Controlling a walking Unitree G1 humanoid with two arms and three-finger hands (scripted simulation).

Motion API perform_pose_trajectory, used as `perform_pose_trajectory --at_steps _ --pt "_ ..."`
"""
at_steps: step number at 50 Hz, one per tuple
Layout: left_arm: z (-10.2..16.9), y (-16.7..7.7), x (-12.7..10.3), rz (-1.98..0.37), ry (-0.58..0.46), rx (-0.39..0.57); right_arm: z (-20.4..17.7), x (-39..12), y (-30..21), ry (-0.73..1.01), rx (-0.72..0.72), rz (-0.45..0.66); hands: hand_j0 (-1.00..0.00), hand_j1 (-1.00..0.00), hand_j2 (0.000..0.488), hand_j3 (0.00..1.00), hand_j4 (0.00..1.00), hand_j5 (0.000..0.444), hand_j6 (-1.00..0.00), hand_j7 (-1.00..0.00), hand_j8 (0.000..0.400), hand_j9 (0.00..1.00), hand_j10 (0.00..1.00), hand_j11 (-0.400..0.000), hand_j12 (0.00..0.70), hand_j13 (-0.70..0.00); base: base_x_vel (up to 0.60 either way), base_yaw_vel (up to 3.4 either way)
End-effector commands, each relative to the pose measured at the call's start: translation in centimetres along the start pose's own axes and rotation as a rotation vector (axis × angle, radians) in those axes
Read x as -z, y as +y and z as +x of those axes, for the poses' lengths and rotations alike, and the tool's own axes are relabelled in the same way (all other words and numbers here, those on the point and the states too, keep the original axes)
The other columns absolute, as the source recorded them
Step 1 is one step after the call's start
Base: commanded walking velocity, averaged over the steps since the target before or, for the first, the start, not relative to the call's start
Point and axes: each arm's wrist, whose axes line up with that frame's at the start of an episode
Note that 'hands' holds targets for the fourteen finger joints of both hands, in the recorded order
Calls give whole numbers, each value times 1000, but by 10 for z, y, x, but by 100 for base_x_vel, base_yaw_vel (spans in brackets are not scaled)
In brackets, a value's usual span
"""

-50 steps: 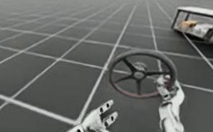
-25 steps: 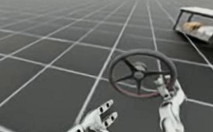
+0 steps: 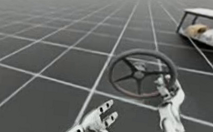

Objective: Pick up and drop off the object

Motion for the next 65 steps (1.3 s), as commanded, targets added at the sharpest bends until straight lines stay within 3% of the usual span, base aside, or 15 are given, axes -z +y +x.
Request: perform_pose_trajectory --at_steps 1,65 --pt "-3 3 0 -12 -13 0 -1 -5 14 -20 -37 5 0 0 0 1000 1000 0 0 0 0 1000 1000 -400 0 -700 59 2" --pt "-3 3 0 -12 -13 0 -1 -5 14 -20 -37 5 0 0 0 1000 1000 0 0 0 0 1000 1000 -400 0 -700 57 -3"
